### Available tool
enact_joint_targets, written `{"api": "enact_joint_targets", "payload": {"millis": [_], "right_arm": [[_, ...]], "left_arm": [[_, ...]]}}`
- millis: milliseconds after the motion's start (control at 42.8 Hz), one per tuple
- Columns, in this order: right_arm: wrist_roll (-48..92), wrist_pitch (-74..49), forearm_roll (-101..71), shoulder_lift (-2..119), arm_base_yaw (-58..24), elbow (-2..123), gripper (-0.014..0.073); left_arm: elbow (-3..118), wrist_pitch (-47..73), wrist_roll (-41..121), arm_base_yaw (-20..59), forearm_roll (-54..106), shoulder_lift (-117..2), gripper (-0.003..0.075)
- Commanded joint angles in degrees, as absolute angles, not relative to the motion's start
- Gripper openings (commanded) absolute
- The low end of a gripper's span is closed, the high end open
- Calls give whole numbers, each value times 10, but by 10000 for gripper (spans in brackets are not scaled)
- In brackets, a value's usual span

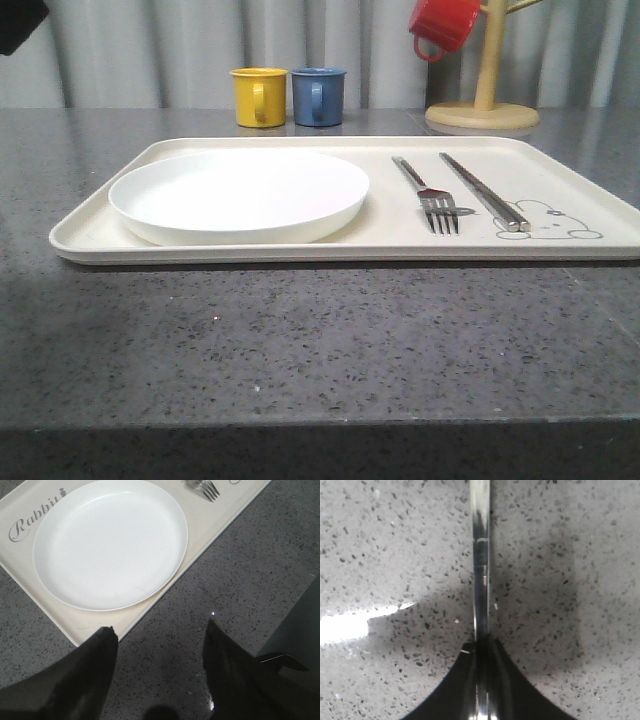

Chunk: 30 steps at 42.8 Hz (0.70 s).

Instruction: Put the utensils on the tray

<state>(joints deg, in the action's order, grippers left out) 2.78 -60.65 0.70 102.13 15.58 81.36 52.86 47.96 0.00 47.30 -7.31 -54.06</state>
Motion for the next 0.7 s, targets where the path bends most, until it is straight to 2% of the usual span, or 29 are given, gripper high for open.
{"api": "enact_joint_targets", "payload": {"millis": [0, 257, 397, 677], "right_arm": [[34, -605, -8, 980, 147, 831, -66], [73, -626, -118, 914, 31, 831, -66], [66, -617, -146, 920, -41, 831, -66], [0, -555, -160, 967, -70, 831, -66]], "left_arm": [[543, 445, -6, 477, -75, -534, 388], [543, 445, -6, 477, -75, -534, 388], [543, 445, -6, 477, -75, -534, 388], [543, 445, -6, 477, -75, -534, 388]]}}
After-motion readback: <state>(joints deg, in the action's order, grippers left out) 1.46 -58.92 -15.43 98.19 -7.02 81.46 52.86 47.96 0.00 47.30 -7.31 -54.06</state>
